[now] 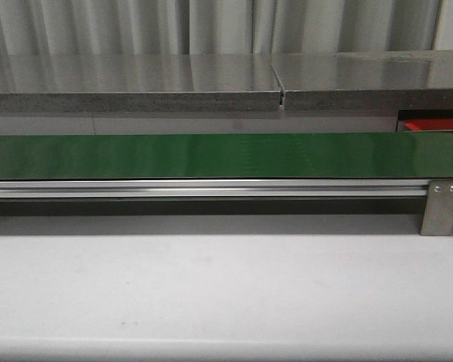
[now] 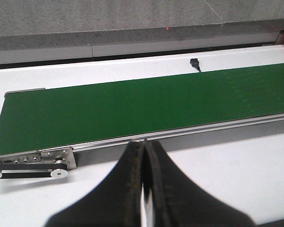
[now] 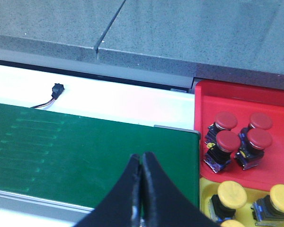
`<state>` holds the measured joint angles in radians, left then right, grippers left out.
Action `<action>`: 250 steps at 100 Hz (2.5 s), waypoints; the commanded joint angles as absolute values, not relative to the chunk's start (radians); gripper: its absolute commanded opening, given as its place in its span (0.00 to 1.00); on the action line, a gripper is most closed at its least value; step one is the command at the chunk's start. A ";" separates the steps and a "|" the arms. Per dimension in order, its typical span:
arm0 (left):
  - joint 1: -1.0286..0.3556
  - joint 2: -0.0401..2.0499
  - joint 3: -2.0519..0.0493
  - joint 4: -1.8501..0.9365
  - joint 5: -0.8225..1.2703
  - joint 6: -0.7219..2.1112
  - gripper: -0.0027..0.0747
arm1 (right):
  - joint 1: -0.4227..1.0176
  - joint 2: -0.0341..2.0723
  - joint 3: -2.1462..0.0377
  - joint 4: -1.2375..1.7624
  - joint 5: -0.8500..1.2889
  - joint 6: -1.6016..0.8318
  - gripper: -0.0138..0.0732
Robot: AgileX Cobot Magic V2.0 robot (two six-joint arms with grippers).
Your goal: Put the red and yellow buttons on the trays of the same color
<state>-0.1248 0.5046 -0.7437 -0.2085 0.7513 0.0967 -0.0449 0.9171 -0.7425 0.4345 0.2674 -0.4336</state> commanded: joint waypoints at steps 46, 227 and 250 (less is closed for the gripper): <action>-0.132 0.510 -0.770 -0.221 0.683 0.096 0.01 | -0.042 0.634 -0.566 0.424 0.071 -0.441 0.08; -0.132 0.510 -0.770 -0.221 0.683 0.096 0.01 | -0.042 -0.030 0.004 -0.135 -0.058 0.156 0.08; -0.132 0.510 -0.770 -0.221 0.683 0.096 0.01 | -0.042 -0.030 0.004 -0.135 -0.058 0.156 0.08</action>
<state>-0.1248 0.5046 -0.7437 -0.2085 0.7513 0.0967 -0.0449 -0.0103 0.0258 -0.1216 0.0185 0.1521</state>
